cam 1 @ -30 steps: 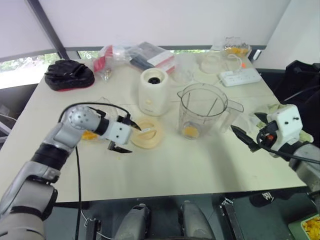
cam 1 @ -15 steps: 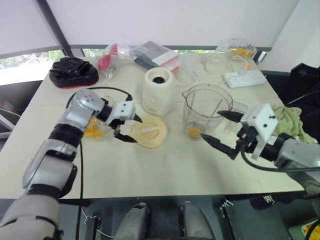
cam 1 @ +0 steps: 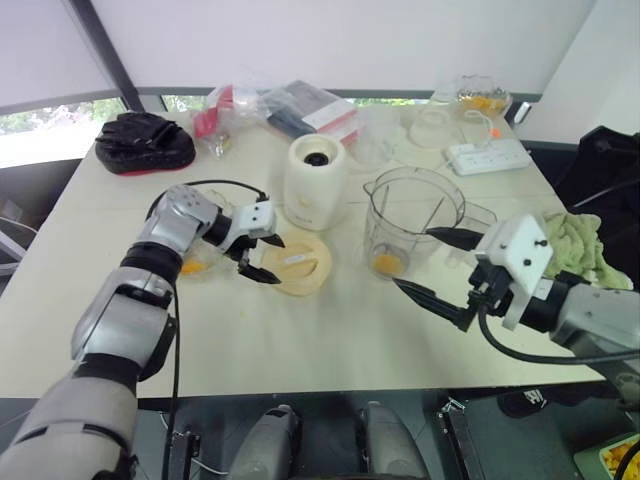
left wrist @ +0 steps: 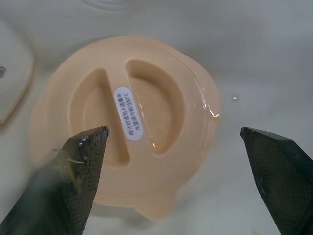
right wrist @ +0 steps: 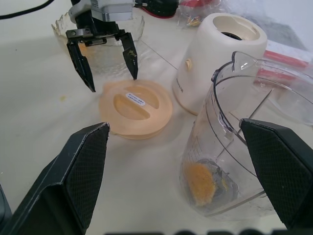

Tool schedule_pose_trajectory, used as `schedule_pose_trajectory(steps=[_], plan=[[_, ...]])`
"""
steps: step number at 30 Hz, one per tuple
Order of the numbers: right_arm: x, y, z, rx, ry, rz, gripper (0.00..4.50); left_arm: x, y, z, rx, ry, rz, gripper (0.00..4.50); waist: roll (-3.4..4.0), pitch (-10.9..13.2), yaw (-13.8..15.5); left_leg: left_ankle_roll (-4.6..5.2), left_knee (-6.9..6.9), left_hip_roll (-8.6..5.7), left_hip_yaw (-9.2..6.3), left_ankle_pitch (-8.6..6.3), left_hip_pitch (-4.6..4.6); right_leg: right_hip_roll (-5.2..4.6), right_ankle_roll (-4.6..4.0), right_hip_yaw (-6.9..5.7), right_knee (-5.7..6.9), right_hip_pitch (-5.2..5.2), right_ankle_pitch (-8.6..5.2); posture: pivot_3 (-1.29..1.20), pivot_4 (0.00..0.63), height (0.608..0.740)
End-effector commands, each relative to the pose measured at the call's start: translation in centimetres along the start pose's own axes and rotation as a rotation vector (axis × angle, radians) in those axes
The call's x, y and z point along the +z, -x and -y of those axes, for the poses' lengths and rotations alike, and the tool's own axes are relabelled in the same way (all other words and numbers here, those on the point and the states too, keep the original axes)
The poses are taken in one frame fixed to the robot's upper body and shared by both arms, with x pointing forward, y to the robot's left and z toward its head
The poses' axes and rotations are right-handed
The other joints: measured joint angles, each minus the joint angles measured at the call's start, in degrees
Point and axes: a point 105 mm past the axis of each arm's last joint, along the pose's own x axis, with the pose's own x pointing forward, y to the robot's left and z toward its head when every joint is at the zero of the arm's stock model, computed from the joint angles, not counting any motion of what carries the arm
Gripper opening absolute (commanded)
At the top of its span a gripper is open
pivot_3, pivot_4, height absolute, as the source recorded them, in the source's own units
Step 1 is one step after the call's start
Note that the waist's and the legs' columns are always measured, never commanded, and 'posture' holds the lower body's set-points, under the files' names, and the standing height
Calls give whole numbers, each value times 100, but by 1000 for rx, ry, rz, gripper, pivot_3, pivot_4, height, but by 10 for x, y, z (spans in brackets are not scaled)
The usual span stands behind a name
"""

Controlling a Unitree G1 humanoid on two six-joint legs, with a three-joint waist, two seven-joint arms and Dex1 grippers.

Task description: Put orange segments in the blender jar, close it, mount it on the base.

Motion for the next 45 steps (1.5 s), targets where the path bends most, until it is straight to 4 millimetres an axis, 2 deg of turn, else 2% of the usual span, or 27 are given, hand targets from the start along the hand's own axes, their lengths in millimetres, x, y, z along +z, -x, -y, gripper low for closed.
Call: schedule_pose_trajectory(steps=[1, 7, 10, 11, 27, 45], plan=[[9, 1, -4, 4, 44, 26, 4471, 10, 9, -11, 65, -31, 20, 4500, 0, 0, 0, 0, 0, 0, 0, 0, 0, 0, 0, 0, 0, 0, 0, 0, 150, 740], [7, 0, -6, 12, 46, 15, 4471, 12, 3, -19, 115, 7, 37, 4500, -3, 1, 0, 0, 0, 0, 0, 0, 0, 0, 0, 0, 0, 0, 0, 0, 150, 740], [7, 0, -6, 12, 44, 12, 4500, 12, 0, -19, 122, 7, 34, 3676, -3, 2, -1, 0, 0, 0, 0, 0, 0, 0, 0, 0, 0, 0, 0, 0, 150, 740], [6, 0, -7, 12, 43, 10, 4500, 12, -1, -20, 128, 6, 30, 3260, -3, 2, -2, 0, 0, 0, 0, 0, -1, 0, 0, 0, 0, 0, 0, 0, 150, 740], [2, 2, -16, -10, 19, -3, 4500, 14, -20, -27, 171, 39, 6, 3260, -6, 0, 4, 0, 0, -1, 0, 0, -2, 0, 1, 0, 0, -1, 0, 0, 150, 740], [-3, 5, -18, -54, 14, -21, 4500, -8, -48, -21, 196, 91, -80, 3260, -10, -1, 7, 0, 1, -2, 1, 0, -2, 0, 1, 0, 1, -1, 1, 0, 150, 740]])
